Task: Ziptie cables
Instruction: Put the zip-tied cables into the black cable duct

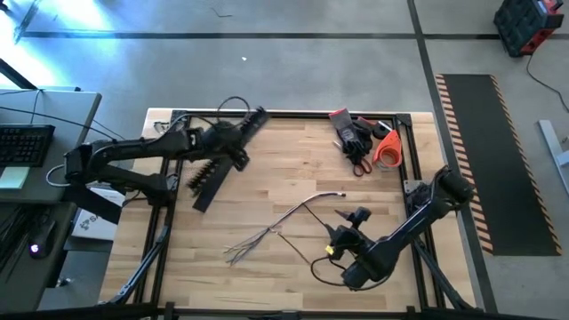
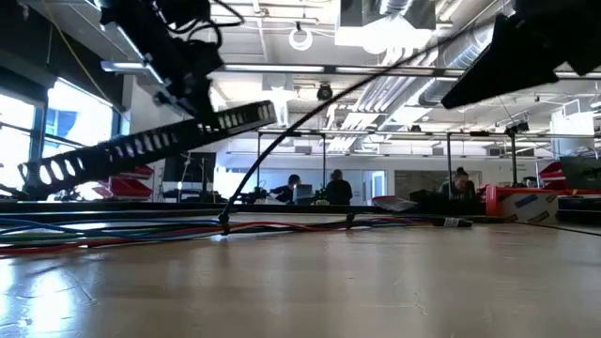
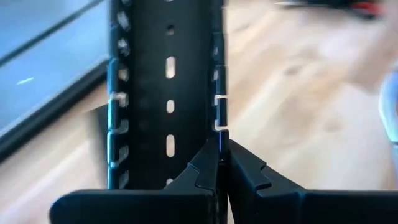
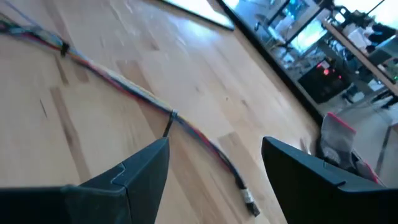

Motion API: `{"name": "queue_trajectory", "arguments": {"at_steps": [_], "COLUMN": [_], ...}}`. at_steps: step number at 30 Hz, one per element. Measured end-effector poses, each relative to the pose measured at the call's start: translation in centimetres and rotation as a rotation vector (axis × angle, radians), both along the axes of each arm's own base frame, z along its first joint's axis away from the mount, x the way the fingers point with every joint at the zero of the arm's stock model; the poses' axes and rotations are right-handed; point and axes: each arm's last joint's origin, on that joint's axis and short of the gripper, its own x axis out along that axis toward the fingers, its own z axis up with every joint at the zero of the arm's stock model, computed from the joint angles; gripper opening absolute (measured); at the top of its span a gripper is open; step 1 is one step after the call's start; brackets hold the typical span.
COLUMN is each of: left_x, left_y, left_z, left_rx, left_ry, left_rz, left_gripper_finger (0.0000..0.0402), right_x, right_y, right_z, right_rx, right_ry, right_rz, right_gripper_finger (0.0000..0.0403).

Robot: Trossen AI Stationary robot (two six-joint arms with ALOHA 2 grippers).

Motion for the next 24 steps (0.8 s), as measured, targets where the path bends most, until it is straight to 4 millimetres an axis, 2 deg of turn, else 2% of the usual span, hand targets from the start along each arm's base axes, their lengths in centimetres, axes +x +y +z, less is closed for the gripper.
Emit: {"name": "queue_trajectory", "arguments": {"at_steps": [3, 7, 12, 17, 24], "left_x": [2.6, 6.4, 10.1, 12.6, 14.4], "left_y": [-0.7, -2.0, -3.2, -4.0, -5.3], "left_z": [-1.2, -3.8, -6.5, -8.8, -10.6], "left_rx": [-0.025, -0.061, -0.101, -0.136, -0.163], "left_ry": [-0.045, -0.102, -0.035, 0.007, 0.022], "left_rz": [-0.118, -0.266, -0.337, -0.382, -0.399], "left_gripper_finger": [0.0000, 0.0000, 0.0000, 0.0000, 0.0003], "right_x": [-0.2, -0.1, 0.4, 0.5, 0.5], "right_y": [0.0, -0.2, -0.6, -0.6, -0.6], "right_z": [0.7, 0.9, 0.8, 0.8, 0.7], "right_rx": [0.001, 0.004, 0.026, 0.044, 0.070], "right_ry": [-0.028, -0.038, -0.046, -0.048, -0.017], "right_rz": [0.006, 0.001, -0.020, -0.026, -0.027], "right_gripper_finger": [0.0245, 0.0245, 0.0245, 0.0245, 0.0245]}}
